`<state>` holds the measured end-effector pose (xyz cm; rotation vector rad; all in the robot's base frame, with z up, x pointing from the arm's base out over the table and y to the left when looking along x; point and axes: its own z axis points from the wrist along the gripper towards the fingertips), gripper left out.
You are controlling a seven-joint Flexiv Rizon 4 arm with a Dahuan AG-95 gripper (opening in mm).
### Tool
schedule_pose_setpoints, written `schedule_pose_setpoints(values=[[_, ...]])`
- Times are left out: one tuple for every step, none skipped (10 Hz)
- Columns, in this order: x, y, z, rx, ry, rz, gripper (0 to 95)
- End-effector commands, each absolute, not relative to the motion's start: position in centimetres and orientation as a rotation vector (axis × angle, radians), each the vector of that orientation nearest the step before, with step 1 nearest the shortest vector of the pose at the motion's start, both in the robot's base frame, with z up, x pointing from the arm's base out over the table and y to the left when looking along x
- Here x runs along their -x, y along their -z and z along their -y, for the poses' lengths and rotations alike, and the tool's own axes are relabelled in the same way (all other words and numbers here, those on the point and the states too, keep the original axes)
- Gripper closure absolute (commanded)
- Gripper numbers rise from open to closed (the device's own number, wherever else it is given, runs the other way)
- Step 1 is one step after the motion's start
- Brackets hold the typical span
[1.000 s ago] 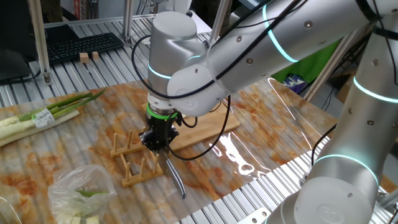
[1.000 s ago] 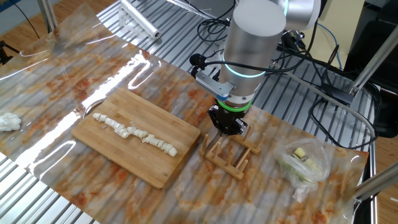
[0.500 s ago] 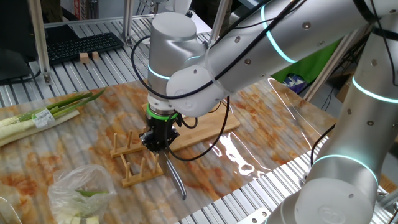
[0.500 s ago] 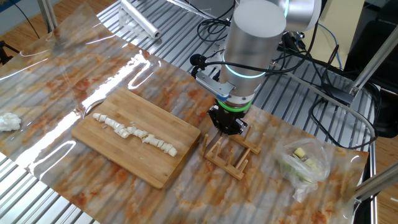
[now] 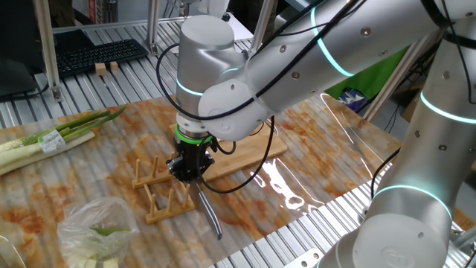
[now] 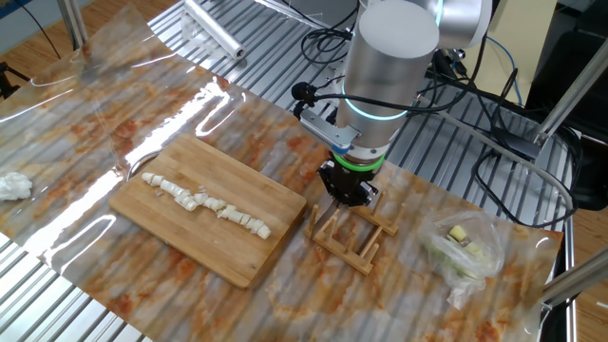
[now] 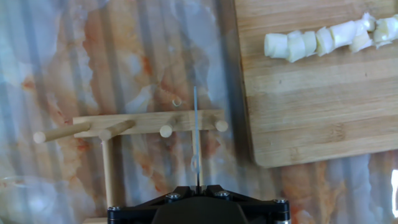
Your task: Chop the scallions
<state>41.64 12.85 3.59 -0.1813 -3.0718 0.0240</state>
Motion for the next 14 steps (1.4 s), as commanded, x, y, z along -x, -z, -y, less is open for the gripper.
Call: schedule_pose_setpoints(values=[[-41.72,-3.51,-12.83,0.185,-0.033,3.074,95.0],[-41.72,-3.49,-12.83,0.190,-0.033,3.073,95.0],[-41.73,-3.46,-12.83,0.196,-0.033,3.073,95.0],[-41.73,-3.45,-12.83,0.198,-0.033,3.073,95.0],[-41.74,-3.43,-12.84,0.202,-0.032,3.072,95.0],[-41.74,-3.42,-12.84,0.203,-0.032,3.073,95.0],[-41.74,-3.41,-12.84,0.209,-0.033,3.073,76.0],[-41.74,-3.41,-12.84,0.212,-0.032,3.072,57.0],[-41.74,-3.41,-12.84,0.213,-0.032,3.072,57.0],[-41.74,-3.42,-12.84,0.218,-0.033,3.073,57.0],[-41.74,-3.42,-12.84,0.219,-0.032,3.072,57.0],[-41.73,-3.44,-12.84,0.222,-0.032,3.071,57.0],[-41.67,-3.79,-12.77,0.224,-0.032,3.069,57.0],[-41.62,-4.13,-12.71,0.225,-0.033,3.069,57.0]])
